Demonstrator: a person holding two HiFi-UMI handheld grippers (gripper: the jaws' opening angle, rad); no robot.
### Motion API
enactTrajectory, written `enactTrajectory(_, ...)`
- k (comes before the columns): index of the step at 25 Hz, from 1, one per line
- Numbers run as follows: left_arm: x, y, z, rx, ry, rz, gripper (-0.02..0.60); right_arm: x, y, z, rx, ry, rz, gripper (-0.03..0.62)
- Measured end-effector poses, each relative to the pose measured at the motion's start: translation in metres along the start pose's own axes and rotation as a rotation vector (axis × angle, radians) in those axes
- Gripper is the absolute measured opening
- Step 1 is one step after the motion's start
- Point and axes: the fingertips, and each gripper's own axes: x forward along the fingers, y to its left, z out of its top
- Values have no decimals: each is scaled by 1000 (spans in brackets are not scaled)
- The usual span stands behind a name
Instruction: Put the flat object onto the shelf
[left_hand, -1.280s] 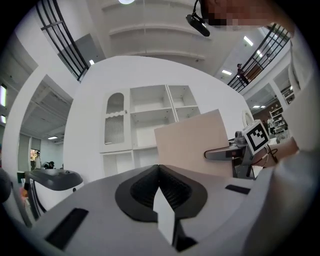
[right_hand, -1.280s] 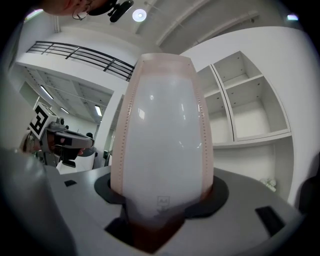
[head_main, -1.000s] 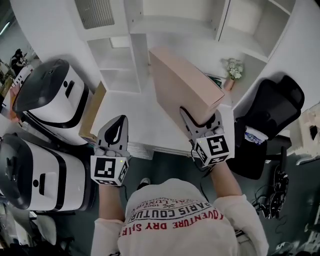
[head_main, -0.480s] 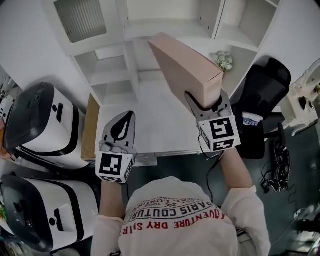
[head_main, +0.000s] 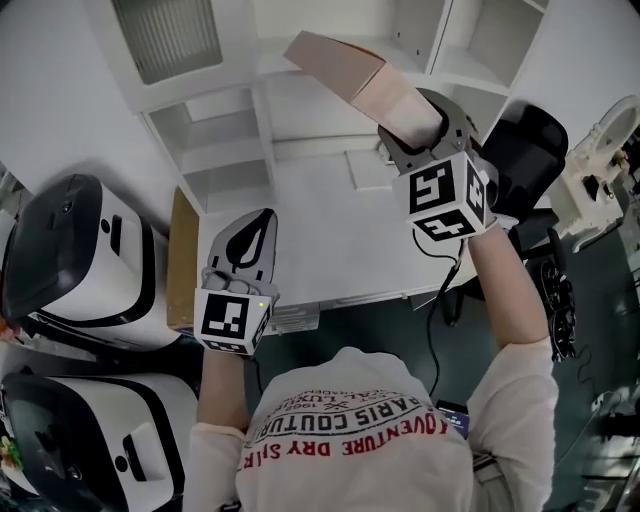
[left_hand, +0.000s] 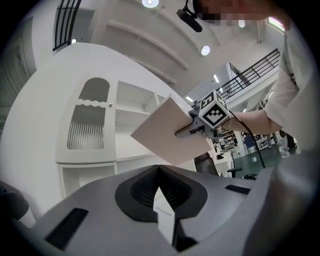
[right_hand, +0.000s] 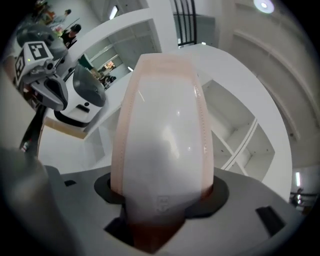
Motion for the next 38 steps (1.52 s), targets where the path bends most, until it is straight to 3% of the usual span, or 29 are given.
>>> enactTrajectory(7,2,8,9,15,-37,-24,14,38,-18,33,-270,81,-34,311)
enactTrajectory(12,4,16,2,15,-27,-28,14,75,-15,36,-508,158,-51,312)
enactTrajectory(15,8,26,0,13,-23,-10,14,100,-12,34,-594,179,-62,313)
enactTrajectory(25,38,58,-20,-2,30,74,14,160,8,21,-621,203,11,337)
enactTrajectory(38,82,76,-34,38,79,67,14,232,29,15,-606,155,74,362)
